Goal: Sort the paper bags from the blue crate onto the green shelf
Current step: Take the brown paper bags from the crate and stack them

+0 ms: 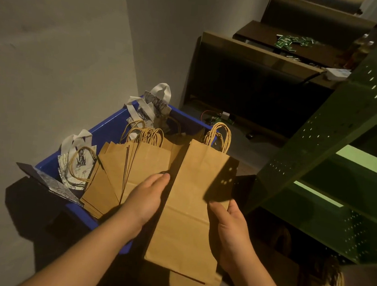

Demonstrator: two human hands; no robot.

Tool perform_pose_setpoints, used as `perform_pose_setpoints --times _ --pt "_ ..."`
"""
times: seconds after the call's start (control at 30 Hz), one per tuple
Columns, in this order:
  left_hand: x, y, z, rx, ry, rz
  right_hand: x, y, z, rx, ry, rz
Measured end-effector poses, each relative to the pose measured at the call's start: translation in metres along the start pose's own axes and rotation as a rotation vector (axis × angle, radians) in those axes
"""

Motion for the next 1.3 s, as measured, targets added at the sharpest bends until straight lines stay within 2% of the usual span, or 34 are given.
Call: perform_pose_setpoints --times 0.13,0.23,0.37,0.47,0.87,1.3 --pt "-0.027 0.016 0.007 -0.074 -0.014 -0.133 0.000 0.001 0.004 0.007 0.018 -0.017" --pt "-0.049 0.029 0.018 -0.216 0.005 -0.223 -0.003 0.000 0.004 0.011 0.001 -0.031" --pt "-0.066 0.030 0.034 -0.553 0.111 -0.180 -0.004 -0.002 0.004 -0.025 -0.031 -0.032" --pt "-0.068 0.026 0.041 -0.696 0.118 -0.126 -0.004 -0.003 0.004 -0.016 -0.028 -0.060" --pt "-0.081 0.021 0.052 -0.799 0.120 -0.147 -0.006 -0.001 0.001 0.044 -0.031 -0.158" --pt "-0.089 0.025 0.052 -0.757 0.089 -0.209 -0.009 0.005 -0.006 0.071 -0.048 -0.200"
Point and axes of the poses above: each hand's wrist, its own x-axis away from the middle knuckle, its own y-axis out of the back of the hand, z = x × y, the point moved 4 cm from there along -x, towards the middle knuckle, and after that the axes turned 9 degrees about -z, right-handed, at the moved point
